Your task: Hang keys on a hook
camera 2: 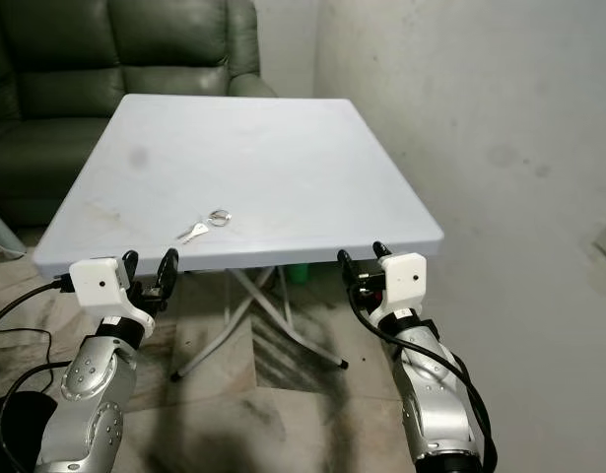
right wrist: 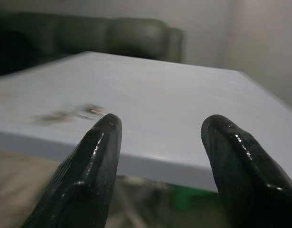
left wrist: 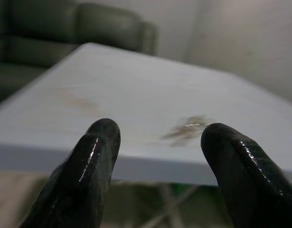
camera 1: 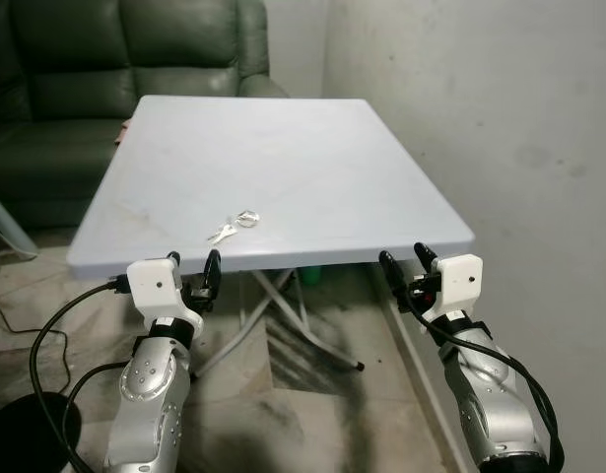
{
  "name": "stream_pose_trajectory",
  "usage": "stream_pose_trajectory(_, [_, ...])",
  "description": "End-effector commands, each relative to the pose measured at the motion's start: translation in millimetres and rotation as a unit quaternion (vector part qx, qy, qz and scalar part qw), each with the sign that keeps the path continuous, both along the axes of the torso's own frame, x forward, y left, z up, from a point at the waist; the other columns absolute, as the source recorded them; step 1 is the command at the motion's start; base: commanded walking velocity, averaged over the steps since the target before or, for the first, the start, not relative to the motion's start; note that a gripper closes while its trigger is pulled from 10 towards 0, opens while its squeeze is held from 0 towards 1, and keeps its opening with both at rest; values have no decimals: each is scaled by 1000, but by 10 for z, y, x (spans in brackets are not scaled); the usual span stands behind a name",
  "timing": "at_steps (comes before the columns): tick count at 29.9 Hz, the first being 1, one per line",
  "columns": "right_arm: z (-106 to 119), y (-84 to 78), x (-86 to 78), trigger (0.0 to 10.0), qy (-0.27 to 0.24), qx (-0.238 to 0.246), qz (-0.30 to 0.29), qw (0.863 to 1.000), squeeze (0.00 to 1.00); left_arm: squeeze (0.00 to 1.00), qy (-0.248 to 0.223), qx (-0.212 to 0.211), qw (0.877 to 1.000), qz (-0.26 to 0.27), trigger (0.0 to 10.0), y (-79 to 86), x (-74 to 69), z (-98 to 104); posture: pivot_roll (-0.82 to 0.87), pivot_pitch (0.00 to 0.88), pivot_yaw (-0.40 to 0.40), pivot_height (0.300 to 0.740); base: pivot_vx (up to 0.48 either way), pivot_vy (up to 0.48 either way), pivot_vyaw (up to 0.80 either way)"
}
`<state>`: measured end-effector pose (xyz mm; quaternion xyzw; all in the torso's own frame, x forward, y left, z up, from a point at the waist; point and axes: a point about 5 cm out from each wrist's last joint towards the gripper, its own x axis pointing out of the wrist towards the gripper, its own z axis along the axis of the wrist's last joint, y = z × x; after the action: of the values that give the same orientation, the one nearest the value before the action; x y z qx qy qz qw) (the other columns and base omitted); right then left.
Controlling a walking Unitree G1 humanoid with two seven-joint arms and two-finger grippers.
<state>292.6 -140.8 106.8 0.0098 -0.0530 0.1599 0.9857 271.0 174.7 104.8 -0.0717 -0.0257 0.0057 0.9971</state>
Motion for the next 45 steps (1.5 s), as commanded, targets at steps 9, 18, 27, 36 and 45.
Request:
stream_pose_trajectory(9, [47,-48,1,10000,-7,-4,-1,1000,0,0,-5,4,1000,-4,10000,-41,29,44,-77,0,-47,728,0,480,0])
stream_pose_trajectory(18, [52,-46,-3,10000,-7,-4,0,1000,0,0,-4,5,1000,-1,10000,-37,21,44,-75,0,-51,728,0,441,0])
stream_pose_trajectory(27, [54,-46,-1,10000,-6,-5,2,1000,0,0,6,9,1000,4,10000,-36,12,26,-74,0,-52,728,0,0,0])
stream_pose_trajectory(36, [61,-40,5,10000,-6,-5,4,1000,0,0,5,6,1000,-2,10000,-45,18,33,-74,0,-52,728,153,0,0])
stream_pose_trajectory(45, [69,-28,13,10000,-7,-4,4,1000,0,0,6,5,1000,-5,10000,-60,29,36,-75,0,-49,728,395,0,0])
